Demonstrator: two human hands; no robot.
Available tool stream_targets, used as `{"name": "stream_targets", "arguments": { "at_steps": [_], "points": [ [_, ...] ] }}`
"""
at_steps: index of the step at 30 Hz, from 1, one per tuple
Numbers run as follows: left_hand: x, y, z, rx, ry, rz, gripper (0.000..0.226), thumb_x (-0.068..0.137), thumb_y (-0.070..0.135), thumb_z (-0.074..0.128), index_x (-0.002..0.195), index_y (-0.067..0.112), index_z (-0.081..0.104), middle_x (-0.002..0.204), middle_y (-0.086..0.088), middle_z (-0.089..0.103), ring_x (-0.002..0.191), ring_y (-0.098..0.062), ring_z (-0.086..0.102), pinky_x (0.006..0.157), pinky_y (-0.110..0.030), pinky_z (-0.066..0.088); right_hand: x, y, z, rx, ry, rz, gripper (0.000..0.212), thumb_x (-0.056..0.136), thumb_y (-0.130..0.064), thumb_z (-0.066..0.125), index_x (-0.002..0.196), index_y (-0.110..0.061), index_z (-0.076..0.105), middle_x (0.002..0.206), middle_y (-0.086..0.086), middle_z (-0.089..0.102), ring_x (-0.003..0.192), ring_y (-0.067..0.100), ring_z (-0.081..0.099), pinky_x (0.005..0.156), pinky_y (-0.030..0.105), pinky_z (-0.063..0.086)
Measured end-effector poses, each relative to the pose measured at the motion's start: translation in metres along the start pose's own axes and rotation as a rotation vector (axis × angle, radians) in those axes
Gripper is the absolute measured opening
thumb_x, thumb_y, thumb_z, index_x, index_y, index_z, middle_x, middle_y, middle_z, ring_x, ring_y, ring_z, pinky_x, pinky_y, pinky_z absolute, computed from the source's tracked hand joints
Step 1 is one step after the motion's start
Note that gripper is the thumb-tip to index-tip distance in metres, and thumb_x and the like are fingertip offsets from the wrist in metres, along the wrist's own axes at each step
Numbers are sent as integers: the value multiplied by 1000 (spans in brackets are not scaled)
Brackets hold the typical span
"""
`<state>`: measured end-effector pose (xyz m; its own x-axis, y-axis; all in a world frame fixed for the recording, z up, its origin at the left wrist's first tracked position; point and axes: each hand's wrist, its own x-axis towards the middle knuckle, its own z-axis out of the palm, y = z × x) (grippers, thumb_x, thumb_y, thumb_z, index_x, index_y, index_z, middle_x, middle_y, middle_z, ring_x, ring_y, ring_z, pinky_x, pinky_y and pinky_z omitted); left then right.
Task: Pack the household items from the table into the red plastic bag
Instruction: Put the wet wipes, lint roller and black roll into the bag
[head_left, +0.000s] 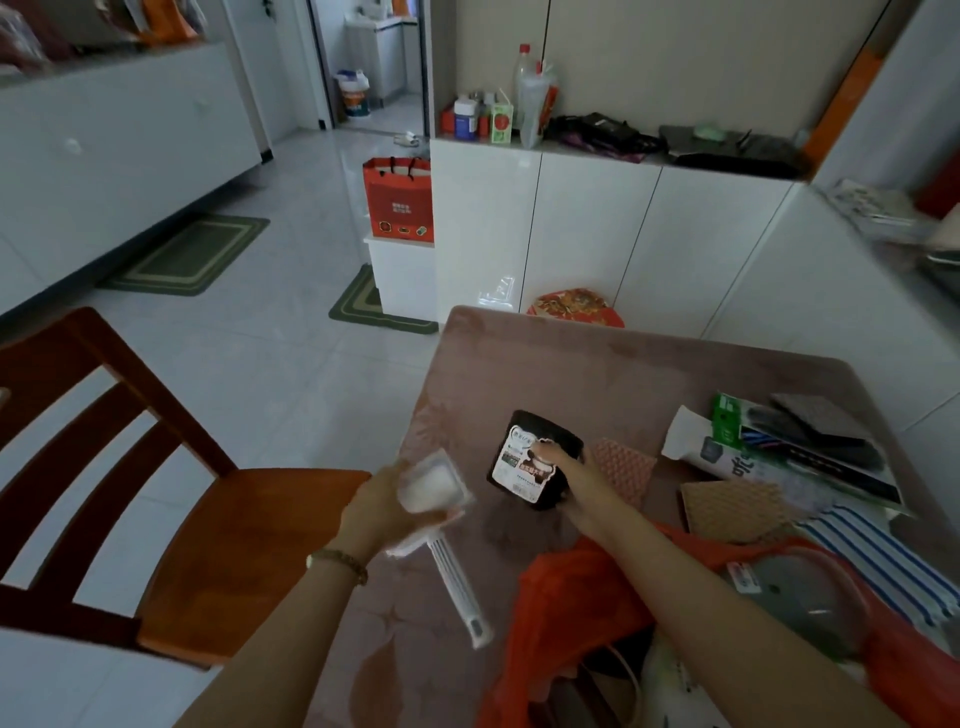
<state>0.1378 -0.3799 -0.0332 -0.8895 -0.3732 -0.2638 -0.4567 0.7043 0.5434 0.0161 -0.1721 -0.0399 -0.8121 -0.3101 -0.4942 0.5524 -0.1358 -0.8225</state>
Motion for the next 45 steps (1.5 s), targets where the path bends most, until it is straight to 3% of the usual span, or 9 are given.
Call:
{"name": "stream_targets", "arguments": {
  "at_steps": [6,11,19,24,27,32,35,38,45],
  "points": [
    [-10,23,-51,-470,289,-130,68,73,50,73,123,11,47,106,0,48,96,-22,52,77,-31,44,-56,-59,10,329,-182,31,29,77,-27,67,103,-15,66,104,8,72,110,27,60,101,46,43],
    [-40,76,-88,-609,401,-33,65,72,51,74,118,12,50,108,-3,52,101,-25,54,85,-35,48,-137,-109,12,327,-393,-116,62,40,-30,94,97,-14,77,108,11,73,96,27,71,90,47,51],
    [-125,173,-91,-271,328,324,71,66,65,67,121,23,49,107,8,52,90,-14,50,73,-28,39,-265,-138,-22,-99,-416,-22,14,67,-26,81,64,-12,78,73,8,76,61,18,72,52,27,58],
    [-165,203,-62,-160,170,522,53,73,67,58,95,18,58,89,4,59,89,-24,64,66,-28,44,-315,-112,-66,-63,-415,55,61,20,-27,97,75,-7,77,80,13,76,68,24,73,65,33,60],
    [-187,214,-47,-167,42,570,42,91,42,54,122,13,54,111,-4,60,104,-25,58,77,-23,39,-335,-99,-89,45,-398,51,59,22,-25,96,74,-4,78,78,14,76,68,23,73,62,29,60],
    [-197,184,-28,-131,91,359,66,89,57,48,137,13,43,138,-6,50,123,-25,51,97,-33,43,-348,-78,-132,15,-289,53,60,14,-26,96,66,-4,77,72,13,75,60,22,72,53,26,58],
    [-191,137,-3,109,68,168,70,82,65,51,115,4,59,111,-15,66,99,-27,63,87,-32,51,-346,-58,-145,27,-273,130,63,18,-24,97,74,-2,77,80,15,75,67,24,73,61,28,60],
    [-196,114,10,-239,18,151,41,95,42,49,82,5,63,57,-3,52,56,-17,53,51,-29,41,-334,-36,-147,32,-246,185,68,29,-27,96,89,-3,76,94,15,74,82,26,71,79,32,56],
    [-217,142,-38,-1010,-142,281,33,104,25,28,130,17,47,48,14,30,38,1,26,35,-11,22,-316,-23,-126,37,-209,169,36,75,-37,63,92,-7,75,88,14,72,76,28,69,71,37,49]
  ]
}}
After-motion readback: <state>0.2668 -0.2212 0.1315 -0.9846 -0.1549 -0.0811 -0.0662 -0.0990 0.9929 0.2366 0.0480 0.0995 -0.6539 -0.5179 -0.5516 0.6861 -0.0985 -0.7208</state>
